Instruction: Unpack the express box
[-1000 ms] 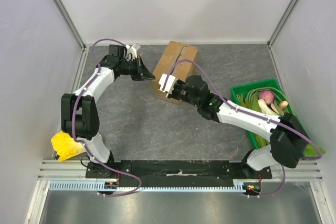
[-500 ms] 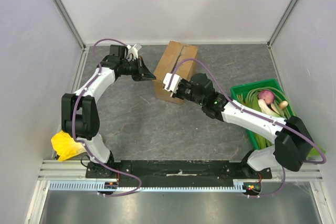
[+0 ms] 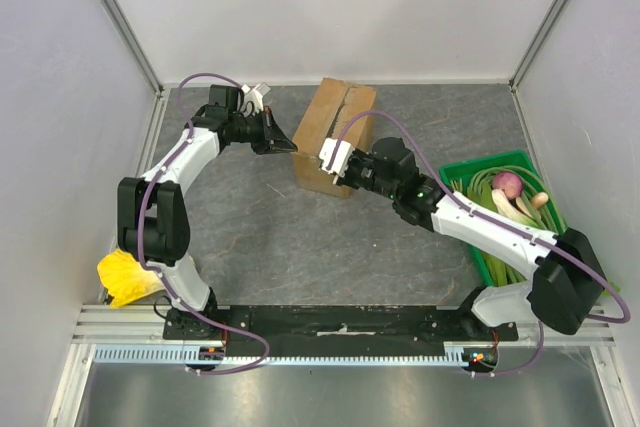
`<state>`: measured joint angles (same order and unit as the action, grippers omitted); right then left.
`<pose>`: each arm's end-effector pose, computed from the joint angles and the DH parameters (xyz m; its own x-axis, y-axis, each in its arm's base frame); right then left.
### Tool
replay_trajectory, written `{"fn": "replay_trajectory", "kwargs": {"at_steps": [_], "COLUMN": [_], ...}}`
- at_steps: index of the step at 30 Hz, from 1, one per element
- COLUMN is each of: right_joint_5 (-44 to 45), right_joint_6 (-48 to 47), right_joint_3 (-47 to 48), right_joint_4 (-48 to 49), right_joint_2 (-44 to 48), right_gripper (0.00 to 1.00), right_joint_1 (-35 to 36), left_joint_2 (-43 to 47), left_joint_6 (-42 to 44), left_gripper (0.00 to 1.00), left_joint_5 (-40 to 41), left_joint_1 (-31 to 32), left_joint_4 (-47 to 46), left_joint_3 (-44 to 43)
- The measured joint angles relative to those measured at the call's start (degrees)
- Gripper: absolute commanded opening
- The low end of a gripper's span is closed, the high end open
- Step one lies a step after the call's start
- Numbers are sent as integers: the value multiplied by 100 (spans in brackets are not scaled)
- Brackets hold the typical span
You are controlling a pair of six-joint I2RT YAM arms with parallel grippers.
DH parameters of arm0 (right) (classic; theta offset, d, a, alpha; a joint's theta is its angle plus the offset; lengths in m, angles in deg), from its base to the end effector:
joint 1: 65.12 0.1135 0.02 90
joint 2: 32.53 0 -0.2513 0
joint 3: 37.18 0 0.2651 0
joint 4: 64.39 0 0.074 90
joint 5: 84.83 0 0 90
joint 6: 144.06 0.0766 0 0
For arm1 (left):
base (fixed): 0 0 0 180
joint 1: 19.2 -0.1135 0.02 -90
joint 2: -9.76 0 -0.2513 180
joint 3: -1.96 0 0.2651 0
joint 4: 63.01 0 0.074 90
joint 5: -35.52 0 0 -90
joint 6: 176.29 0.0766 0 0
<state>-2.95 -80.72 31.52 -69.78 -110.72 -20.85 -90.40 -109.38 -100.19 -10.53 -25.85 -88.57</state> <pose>0.2609 0.2694 0.2773 0.1896 -0.4355 -0.8800 -0.7874 0.4679 -0.4012 0.4000 -0.1165 0.2236 -0.8941 -0.1407 -0.4252 0.2599 0.6101 -0.7484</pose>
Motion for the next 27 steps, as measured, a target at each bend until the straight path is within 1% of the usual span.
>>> {"fn": "replay_trajectory", "kwargs": {"at_steps": [6,17,27], "right_joint_5": [-9,-48,-116], "right_joint_6": [-17,-15,144], "right_joint_3": [-57,-59,103], "right_joint_4": [-192,-332,-1073], "right_joint_2": [201,278,726], "right_gripper": [0,0,0], "right_joint_1": [-129,-179,-319], "left_joint_2": [-35,-55,-59], "left_joint_6": [2,2,9], "left_gripper": [2,2,2], "left_joint_5": [11,9,0], "left_joint_1": [-4,7,-42], "left_joint_4": [-2,7,33], "left_joint_3": [-31,-61,-109]}}
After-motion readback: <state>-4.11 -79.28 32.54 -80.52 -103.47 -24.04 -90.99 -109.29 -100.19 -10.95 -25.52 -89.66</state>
